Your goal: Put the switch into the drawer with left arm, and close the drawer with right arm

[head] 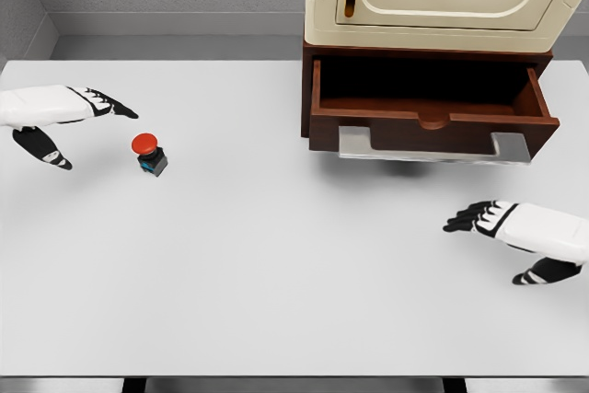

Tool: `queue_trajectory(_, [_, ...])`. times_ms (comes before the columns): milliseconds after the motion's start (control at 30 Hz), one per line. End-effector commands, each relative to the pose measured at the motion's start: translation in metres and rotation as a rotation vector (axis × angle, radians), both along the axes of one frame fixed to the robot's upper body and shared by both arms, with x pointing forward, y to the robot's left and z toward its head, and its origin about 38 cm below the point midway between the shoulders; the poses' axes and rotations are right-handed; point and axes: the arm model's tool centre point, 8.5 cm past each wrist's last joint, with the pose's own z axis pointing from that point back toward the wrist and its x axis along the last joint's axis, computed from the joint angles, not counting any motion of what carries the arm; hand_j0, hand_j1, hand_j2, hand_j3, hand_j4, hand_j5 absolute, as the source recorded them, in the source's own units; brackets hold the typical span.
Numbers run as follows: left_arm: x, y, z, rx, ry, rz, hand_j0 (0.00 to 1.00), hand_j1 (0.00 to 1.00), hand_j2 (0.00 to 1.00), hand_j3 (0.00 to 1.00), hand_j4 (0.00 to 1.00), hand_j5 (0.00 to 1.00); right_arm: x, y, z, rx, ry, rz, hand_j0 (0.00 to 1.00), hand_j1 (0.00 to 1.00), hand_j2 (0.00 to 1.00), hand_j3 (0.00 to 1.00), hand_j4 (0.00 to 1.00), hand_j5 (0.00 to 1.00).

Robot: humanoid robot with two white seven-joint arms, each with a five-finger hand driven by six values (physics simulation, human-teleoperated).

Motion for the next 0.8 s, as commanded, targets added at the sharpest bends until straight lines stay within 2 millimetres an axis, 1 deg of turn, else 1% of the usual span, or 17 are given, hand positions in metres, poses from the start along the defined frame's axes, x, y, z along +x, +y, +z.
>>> queue_trajectory(0, [0.000, 0.000, 0.000, -0.006, 0.000, 0.003, 1.00, 1.00, 1.00, 1.00, 1.00, 1.00, -0.002, 0.003, -0.003, 0.007, 0.015, 0.006, 1.00, 1.00, 1.00, 1.00, 1.00, 1.00])
queue_trajectory(100, [0.002, -0.003, -0.002, -0.010, 0.001, 0.000, 1.00, 1.00, 1.00, 1.00, 1.00, 1.00, -0.001, 0.003, -0.003, 0.008, 0.014, 0.006, 1.00, 1.00, 1.00, 1.00, 1.00, 1.00])
queue_trajectory(133, [0.010, -0.008, -0.012, -0.020, 0.012, 0.010, 1.00, 1.00, 1.00, 1.00, 1.00, 1.00, 0.000, 0.003, -0.002, 0.008, 0.009, 0.005, 1.00, 1.00, 1.00, 1.00, 1.00, 1.00])
queue_trajectory(200, [0.027, -0.018, -0.021, -0.028, 0.016, 0.028, 1.00, 1.00, 1.00, 1.00, 1.00, 1.00, 0.000, 0.001, 0.000, 0.006, 0.005, 0.001, 1.00, 1.00, 1.00, 1.00, 1.00, 1.00])
queue_trajectory(233, [0.028, -0.023, -0.023, -0.035, 0.019, 0.018, 1.00, 1.00, 1.00, 1.00, 1.00, 1.00, 0.001, 0.000, 0.001, 0.005, -0.001, -0.002, 0.90, 0.90, 0.90, 0.90, 0.90, 0.90])
queue_trajectory(267, [0.028, -0.033, -0.028, -0.042, 0.027, -0.003, 1.00, 1.00, 1.00, 1.00, 1.00, 1.00, 0.004, -0.005, 0.010, 0.003, -0.029, -0.018, 0.77, 0.77, 0.77, 0.77, 0.77, 0.77])
queue_trajectory(300, [0.030, -0.047, -0.031, -0.058, 0.030, -0.025, 1.00, 1.00, 1.00, 1.00, 1.00, 1.00, 0.006, -0.015, 0.023, 0.008, -0.068, -0.050, 0.64, 0.64, 0.64, 0.64, 0.64, 0.64])
queue_trajectory(367, [0.031, -0.051, -0.034, -0.061, 0.034, -0.033, 1.00, 1.00, 1.00, 1.00, 1.00, 1.00, 0.005, -0.029, 0.036, 0.008, -0.108, -0.095, 0.54, 0.54, 0.54, 0.54, 0.54, 0.54])
queue_trajectory(400, [0.031, -0.058, -0.037, -0.069, 0.038, -0.043, 1.00, 1.00, 1.00, 1.00, 1.00, 1.00, 0.003, -0.039, 0.047, 0.036, -0.132, -0.128, 0.48, 0.48, 0.48, 0.48, 0.48, 0.48])
queue_trajectory(433, [0.031, -0.059, -0.040, -0.062, 0.045, -0.048, 1.00, 1.00, 1.00, 1.00, 1.00, 1.00, -0.004, -0.051, 0.057, 0.084, -0.144, -0.172, 0.44, 0.44, 0.44, 0.44, 0.44, 0.44])
queue_trajectory(467, [0.030, -0.060, -0.042, -0.056, 0.050, -0.052, 0.97, 0.97, 0.97, 0.97, 0.97, 0.97, -0.010, -0.060, 0.063, 0.121, -0.153, -0.203, 0.41, 0.41, 0.41, 0.41, 0.41, 0.41])
queue_trajectory(533, [0.030, -0.059, -0.042, -0.051, 0.049, -0.052, 0.92, 0.92, 0.92, 0.92, 0.92, 0.92, -0.010, -0.062, 0.070, 0.144, -0.159, -0.205, 0.41, 0.41, 0.41, 0.41, 0.41, 0.41])
queue_trajectory(567, [0.030, -0.059, -0.042, -0.043, 0.049, -0.051, 0.88, 0.88, 0.88, 0.88, 0.88, 0.88, -0.010, -0.062, 0.070, 0.146, -0.156, -0.203, 0.42, 0.42, 0.42, 0.42, 0.42, 0.42])
queue_trajectory(600, [0.030, -0.059, -0.044, -0.039, 0.053, -0.053, 0.83, 0.83, 0.83, 0.83, 0.83, 0.83, -0.009, -0.062, 0.074, 0.147, -0.157, -0.197, 0.42, 0.42, 0.42, 0.42, 0.42, 0.42])
queue_trajectory(667, [0.029, -0.060, -0.041, -0.031, 0.049, -0.060, 0.83, 0.83, 0.83, 0.83, 0.83, 0.83, -0.009, -0.062, 0.075, 0.152, -0.157, -0.196, 0.42, 0.42, 0.42, 0.42, 0.42, 0.42])
queue_trajectory(700, [0.028, -0.063, -0.038, -0.032, 0.042, -0.073, 0.82, 0.82, 0.82, 0.82, 0.82, 0.82, -0.009, -0.062, 0.075, 0.153, -0.157, -0.196, 0.42, 0.42, 0.42, 0.42, 0.42, 0.42])
queue_trajectory(767, [0.027, -0.066, -0.041, -0.026, 0.050, -0.084, 0.77, 0.77, 0.77, 0.77, 0.77, 0.77, -0.009, -0.062, 0.075, 0.152, -0.156, -0.195, 0.43, 0.43, 0.43, 0.43, 0.43, 0.43])
